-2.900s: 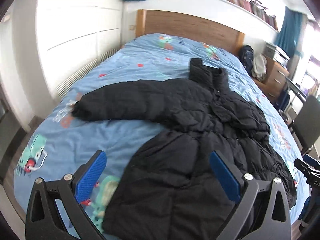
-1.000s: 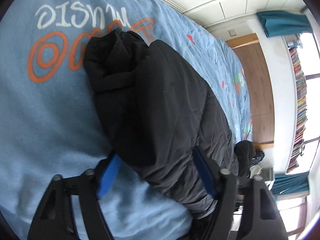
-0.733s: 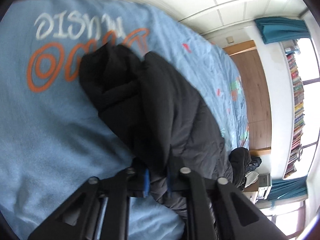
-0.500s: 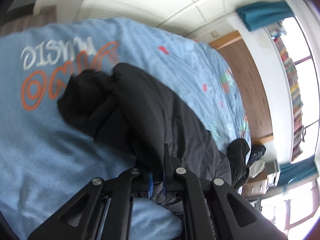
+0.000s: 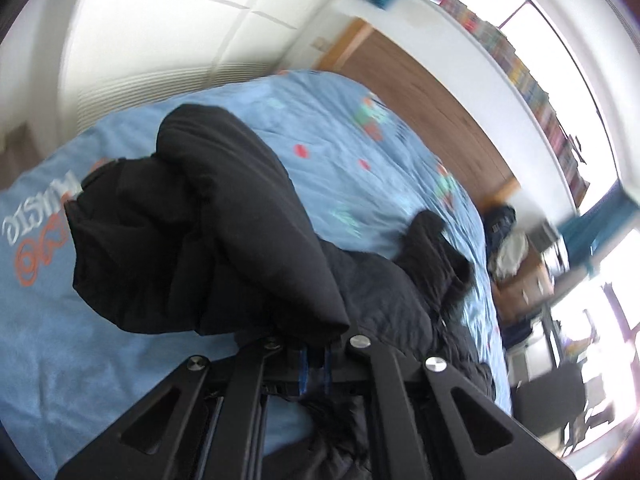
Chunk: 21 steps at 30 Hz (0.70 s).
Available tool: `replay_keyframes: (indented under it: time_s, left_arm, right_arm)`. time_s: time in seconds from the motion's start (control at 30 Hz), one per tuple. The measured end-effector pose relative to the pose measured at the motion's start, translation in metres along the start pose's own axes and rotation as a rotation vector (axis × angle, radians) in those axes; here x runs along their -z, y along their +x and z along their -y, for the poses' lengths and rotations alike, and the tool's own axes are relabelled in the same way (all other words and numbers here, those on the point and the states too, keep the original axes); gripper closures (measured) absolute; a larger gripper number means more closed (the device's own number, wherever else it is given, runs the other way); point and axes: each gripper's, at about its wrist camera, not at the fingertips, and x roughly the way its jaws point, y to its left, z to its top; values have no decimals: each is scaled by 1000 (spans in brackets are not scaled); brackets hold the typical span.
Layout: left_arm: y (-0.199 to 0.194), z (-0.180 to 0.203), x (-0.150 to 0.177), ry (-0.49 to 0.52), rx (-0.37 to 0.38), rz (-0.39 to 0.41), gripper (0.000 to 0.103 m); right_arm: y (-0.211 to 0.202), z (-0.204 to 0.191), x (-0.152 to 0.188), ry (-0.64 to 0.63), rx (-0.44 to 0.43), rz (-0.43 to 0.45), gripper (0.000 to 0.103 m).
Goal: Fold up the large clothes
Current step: 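Lift the held sleeve and fold it over the jacket front with the left gripper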
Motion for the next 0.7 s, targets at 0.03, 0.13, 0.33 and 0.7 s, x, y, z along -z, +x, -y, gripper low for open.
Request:
replay_keyframes:
  time_s: [0.03,0.13,0.33,0.7]
  left_arm:
    - [-3,14,4,26,7,-6,99]
    - [-1,58,20,111,30,-34,99]
    - [6,126,68,253,69,-102,99]
    - [54,194,170,431,81,-294,99]
  right_arm:
    - [-2,3,-1,5,1,4,1]
    - [-11,14,-1,23,9,17,1]
    - [-21,36,5,65,24,23,1]
    - [-19,61,18,132,26,7,1]
